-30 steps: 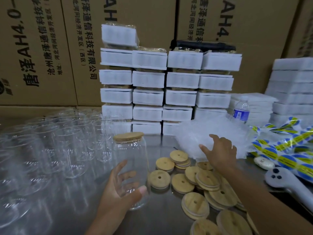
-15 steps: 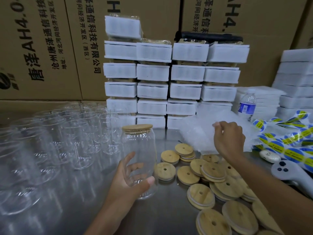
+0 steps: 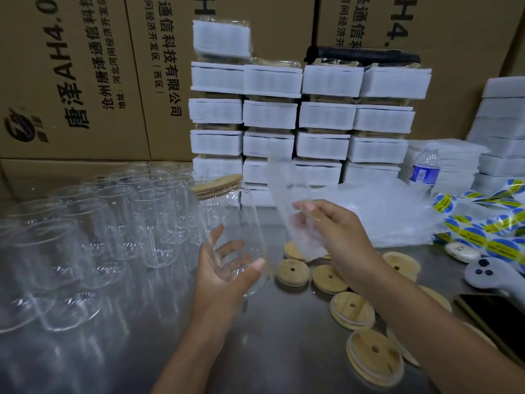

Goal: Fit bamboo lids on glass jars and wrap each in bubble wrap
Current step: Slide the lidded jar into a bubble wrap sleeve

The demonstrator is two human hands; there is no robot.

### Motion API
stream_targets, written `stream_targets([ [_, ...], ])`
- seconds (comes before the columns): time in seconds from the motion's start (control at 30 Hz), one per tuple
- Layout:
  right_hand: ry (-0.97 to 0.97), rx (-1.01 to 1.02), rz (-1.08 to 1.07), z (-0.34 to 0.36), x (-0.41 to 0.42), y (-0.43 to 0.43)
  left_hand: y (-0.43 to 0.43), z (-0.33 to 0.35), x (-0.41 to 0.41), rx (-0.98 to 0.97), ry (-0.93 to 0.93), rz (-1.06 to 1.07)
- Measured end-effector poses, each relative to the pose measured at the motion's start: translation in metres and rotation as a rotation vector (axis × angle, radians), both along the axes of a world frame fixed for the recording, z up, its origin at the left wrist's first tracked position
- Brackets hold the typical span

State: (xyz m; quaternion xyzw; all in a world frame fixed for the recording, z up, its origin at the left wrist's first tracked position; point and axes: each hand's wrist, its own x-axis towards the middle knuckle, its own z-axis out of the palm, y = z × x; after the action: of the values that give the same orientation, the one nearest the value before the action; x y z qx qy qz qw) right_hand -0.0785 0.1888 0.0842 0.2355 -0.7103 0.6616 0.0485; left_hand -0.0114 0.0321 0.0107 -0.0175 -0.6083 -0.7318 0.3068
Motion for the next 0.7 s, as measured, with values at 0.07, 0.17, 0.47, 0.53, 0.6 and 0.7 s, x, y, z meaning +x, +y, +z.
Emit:
stream_targets([
  [0.07,-0.172,-0.206,0.135,0.004,0.006,-0.004,-0.002,0.000,0.000,0.012,0.014,0.007],
  [0.17,-0.292,-0.430,0.241,0.007,0.007,-0.006,-0.008,0.000,-0.001,0.033,0.034,0.031],
  [0.47,-0.577,-0.217,0.051,-0.036,-0.002,0.009,-0.012,0.005,-0.001,-0.001,0.053,0.048],
  [0.53,-0.548,-0.058,0.091,-0.045,-0.003,0.012,-0.010,0.005,-0.002,-0.026,0.039,0.044],
  [0.6,-0.471,0.041,0.054,-0.052,-0.005,0.013,-0.008,0.004,-0.002,-0.064,0.020,0.041],
  [0.7,-0.234,0.267,-0.242,-0.057,-0.010,0.017,-0.004,0.001,-0.004,-0.150,-0.020,0.027],
])
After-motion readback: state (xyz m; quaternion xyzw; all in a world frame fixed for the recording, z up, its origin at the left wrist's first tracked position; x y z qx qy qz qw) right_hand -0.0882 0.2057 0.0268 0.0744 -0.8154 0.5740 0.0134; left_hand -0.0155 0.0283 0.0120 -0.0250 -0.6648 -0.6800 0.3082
